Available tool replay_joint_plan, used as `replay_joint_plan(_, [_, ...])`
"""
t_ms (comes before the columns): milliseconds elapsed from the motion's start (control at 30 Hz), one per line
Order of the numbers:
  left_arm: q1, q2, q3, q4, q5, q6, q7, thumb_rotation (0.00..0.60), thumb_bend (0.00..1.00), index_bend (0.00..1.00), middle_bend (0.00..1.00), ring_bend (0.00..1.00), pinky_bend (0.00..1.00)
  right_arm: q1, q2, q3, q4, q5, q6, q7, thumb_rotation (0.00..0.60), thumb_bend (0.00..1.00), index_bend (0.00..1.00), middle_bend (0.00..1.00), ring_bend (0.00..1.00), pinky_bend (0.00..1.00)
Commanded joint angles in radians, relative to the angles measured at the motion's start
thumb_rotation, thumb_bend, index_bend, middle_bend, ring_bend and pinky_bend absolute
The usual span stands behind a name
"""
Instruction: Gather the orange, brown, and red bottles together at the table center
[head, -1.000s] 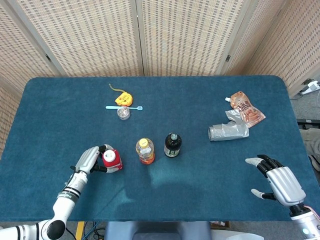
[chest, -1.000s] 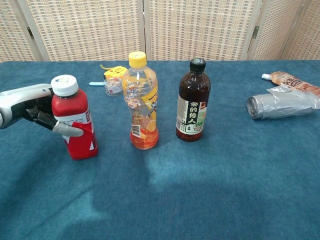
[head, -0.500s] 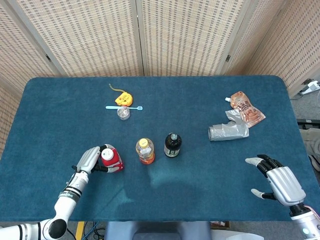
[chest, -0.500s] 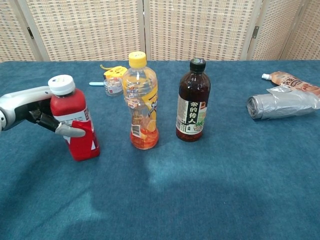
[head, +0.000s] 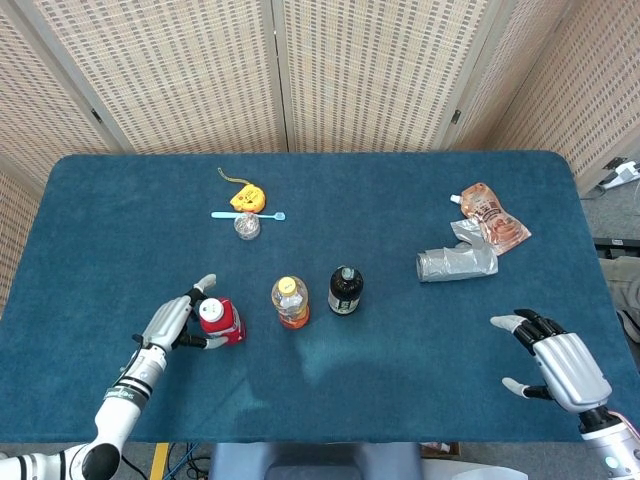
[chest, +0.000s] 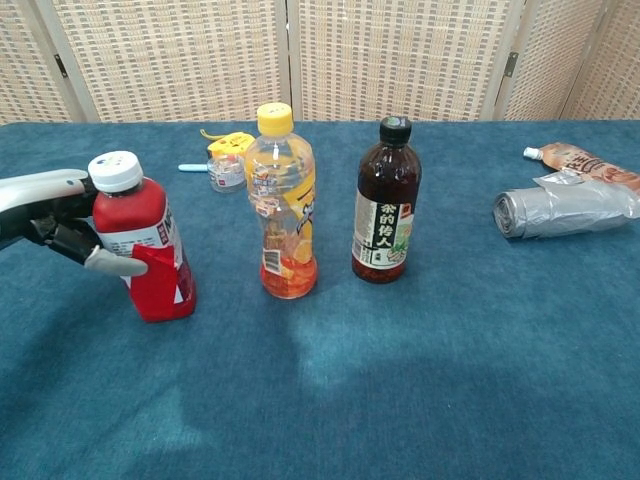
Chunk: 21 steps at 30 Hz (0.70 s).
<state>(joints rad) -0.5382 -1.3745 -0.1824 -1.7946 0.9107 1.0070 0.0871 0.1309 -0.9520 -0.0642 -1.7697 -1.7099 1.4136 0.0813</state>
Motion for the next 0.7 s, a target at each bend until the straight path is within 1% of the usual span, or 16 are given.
replay_joint_plan(33, [0.014, 0.029, 0.014, -0.025, 0.011, 0.012, 0.007, 0.600, 0.02, 0.00, 0.09, 0.18, 0.38, 0.000, -0.001, 0.000, 0.001, 0.001, -0.002, -0.002, 0.600, 0.00, 0.25, 0.29, 0.16, 0.32])
replay_joint_plan(200, [0.039, 0.073, 0.037, -0.049, 0.045, 0.035, 0.006, 0.600, 0.02, 0.00, 0.09, 0.18, 0.38, 0.001, -0.004, 0.000, 0.002, 0.007, -0.008, -0.012, 0.600, 0.00, 0.25, 0.29, 0.16, 0.32])
replay_joint_plan(333, [0.073, 0.099, 0.066, -0.049, 0.111, 0.084, 0.009, 0.600, 0.02, 0.00, 0.09, 0.17, 0.37, 0.001, -0.005, 0.003, 0.002, 0.023, -0.017, -0.031, 0.600, 0.00, 0.25, 0.29, 0.16, 0.32])
replay_joint_plan(700, [0.190, 0.135, 0.160, 0.014, 0.351, 0.305, 0.094, 0.600, 0.02, 0.02, 0.09, 0.16, 0.36, 0.005, 0.011, 0.025, -0.026, 0.107, -0.057, -0.130, 0.600, 0.00, 0.25, 0.29, 0.16, 0.32])
